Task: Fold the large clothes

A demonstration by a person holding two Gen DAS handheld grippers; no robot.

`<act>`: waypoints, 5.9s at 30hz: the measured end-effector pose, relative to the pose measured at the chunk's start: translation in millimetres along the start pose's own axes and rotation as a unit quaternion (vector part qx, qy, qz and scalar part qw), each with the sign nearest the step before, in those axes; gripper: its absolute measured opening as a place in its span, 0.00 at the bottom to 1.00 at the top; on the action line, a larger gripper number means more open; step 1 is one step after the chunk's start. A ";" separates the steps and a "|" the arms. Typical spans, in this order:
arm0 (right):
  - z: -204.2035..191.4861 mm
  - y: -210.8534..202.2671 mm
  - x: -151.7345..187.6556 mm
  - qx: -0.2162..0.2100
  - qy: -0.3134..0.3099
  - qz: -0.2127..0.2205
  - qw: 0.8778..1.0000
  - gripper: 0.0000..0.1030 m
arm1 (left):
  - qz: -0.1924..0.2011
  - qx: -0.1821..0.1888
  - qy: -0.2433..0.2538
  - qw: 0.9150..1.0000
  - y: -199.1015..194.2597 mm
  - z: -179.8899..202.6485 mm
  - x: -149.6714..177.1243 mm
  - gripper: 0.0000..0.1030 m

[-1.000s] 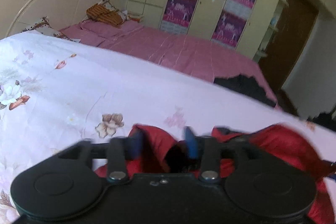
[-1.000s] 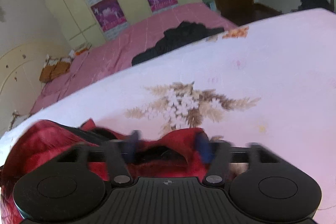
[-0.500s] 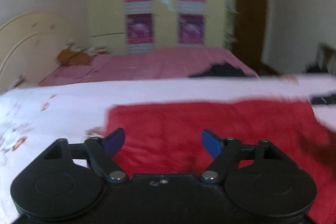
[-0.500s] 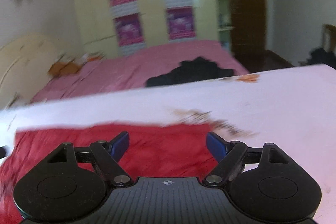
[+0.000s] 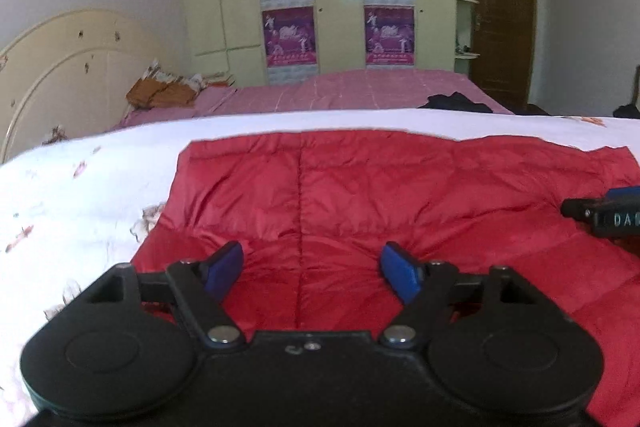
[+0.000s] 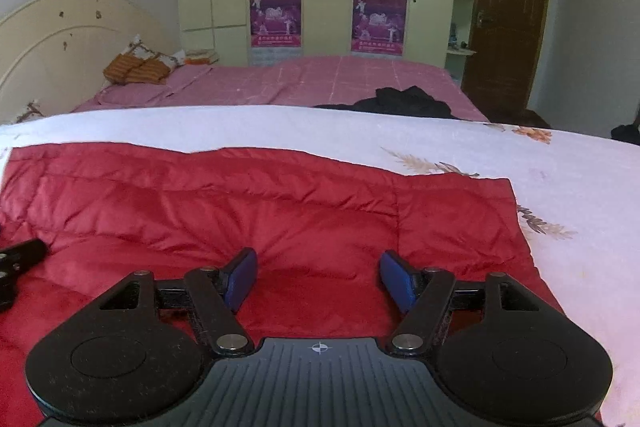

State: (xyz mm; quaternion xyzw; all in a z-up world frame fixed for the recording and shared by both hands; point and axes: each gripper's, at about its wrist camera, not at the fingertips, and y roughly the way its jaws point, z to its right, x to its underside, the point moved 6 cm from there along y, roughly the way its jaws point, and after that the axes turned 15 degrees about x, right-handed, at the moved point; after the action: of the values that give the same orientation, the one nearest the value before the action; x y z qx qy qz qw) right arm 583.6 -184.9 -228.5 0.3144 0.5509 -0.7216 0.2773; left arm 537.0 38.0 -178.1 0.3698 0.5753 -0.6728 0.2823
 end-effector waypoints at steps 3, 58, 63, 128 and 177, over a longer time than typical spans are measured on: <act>1.5 8.6 4.6 0.007 -0.013 -0.005 1.000 0.66 | -0.013 0.002 -0.025 1.000 3.7 -9.1 3.2 0.77; 124.4 -171.2 79.0 0.016 0.107 -0.075 0.991 0.93 | -0.088 0.048 -0.118 0.988 -146.9 2.0 34.3 0.91; 134.5 -187.6 103.1 -0.015 0.148 -0.116 0.982 0.93 | -0.102 0.065 -0.182 0.976 -175.9 -11.1 63.2 0.91; 146.6 -321.3 214.9 -0.164 0.288 -0.206 0.921 0.20 | -0.054 0.147 -0.339 0.928 -312.7 -25.9 186.7 0.25; -45.0 -279.4 138.7 -0.121 -0.038 -0.104 0.987 0.50 | -0.013 0.144 -0.379 0.914 -286.2 -36.0 198.0 0.51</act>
State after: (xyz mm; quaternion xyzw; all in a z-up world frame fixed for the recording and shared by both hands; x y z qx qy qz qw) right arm 291.7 -81.9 -169.2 0.1924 0.6529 -0.6858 0.2575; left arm 200.4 133.6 -181.5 0.1168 0.3271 -0.8413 0.4142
